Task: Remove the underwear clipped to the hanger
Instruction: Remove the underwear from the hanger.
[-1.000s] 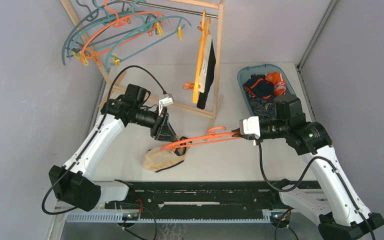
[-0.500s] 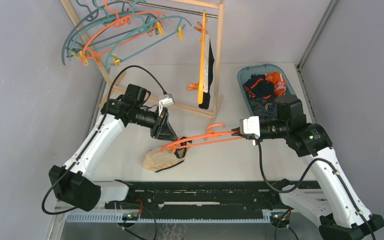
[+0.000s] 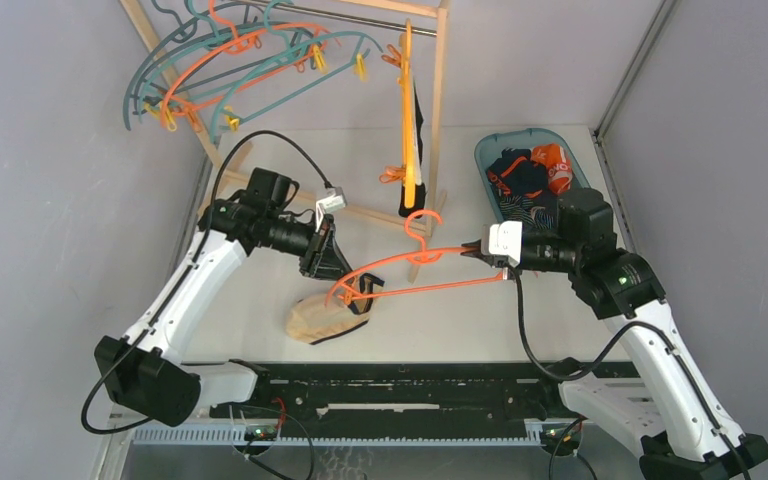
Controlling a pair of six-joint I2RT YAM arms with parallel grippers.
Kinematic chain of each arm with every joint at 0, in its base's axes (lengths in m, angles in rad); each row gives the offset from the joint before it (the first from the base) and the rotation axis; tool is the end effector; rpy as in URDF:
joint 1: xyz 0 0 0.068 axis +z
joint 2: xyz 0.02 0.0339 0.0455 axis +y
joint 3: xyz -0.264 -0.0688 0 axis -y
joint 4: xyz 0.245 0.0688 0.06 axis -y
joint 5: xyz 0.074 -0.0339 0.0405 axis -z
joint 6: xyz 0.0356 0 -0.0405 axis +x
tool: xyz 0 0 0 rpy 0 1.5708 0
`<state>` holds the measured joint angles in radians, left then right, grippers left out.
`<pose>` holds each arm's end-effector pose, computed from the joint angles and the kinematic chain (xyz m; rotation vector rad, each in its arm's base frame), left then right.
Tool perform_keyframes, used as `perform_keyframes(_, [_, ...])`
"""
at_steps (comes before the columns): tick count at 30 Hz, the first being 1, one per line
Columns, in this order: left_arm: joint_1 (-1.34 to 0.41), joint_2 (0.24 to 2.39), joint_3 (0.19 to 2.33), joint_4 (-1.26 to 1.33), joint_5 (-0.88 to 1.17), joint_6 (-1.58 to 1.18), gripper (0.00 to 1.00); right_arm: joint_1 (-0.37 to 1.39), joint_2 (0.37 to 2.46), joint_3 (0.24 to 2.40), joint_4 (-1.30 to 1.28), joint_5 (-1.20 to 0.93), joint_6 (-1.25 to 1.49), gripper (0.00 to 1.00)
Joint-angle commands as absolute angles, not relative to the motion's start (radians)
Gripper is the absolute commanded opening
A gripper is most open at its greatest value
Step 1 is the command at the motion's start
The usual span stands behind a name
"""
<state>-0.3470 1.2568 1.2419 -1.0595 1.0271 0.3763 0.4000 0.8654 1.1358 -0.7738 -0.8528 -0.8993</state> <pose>0.2044 -0.1063 0.3397 1.1379 2.0650 -1.3076 0.1316 0.0848 0.3908 -1.5275 1.1828 0.5489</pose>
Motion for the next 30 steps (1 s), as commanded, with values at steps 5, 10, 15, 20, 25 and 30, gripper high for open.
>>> perform_keyframes(5, [-0.302,1.250,1.365,-0.997,1.107,0.249,0.00,0.403,0.849,1.110,-0.518,-0.806,-0.745,0.00])
perform_keyframes(10, [-0.275,1.266,1.397,-0.980,1.111,0.207,0.00,0.404,0.846,1.068,-0.427,-0.777,-0.707,0.00])
perform_keyframes(15, [-0.274,1.265,1.394,-0.956,1.098,0.182,0.00,0.405,0.848,1.047,-0.384,-0.766,-0.689,0.00])
perform_keyframes(20, [-0.266,1.232,1.386,-0.904,1.069,0.164,0.00,0.403,0.833,1.029,-0.397,-0.774,-0.707,0.00])
perform_keyframes(25, [-0.245,1.145,1.353,-0.769,0.901,0.128,0.00,0.389,0.825,1.028,-0.481,-0.837,-0.764,0.00])
perform_keyframes(30, [-0.231,0.993,1.319,-0.600,0.640,0.133,0.00,0.378,0.845,1.027,-0.505,-0.819,-0.734,0.00])
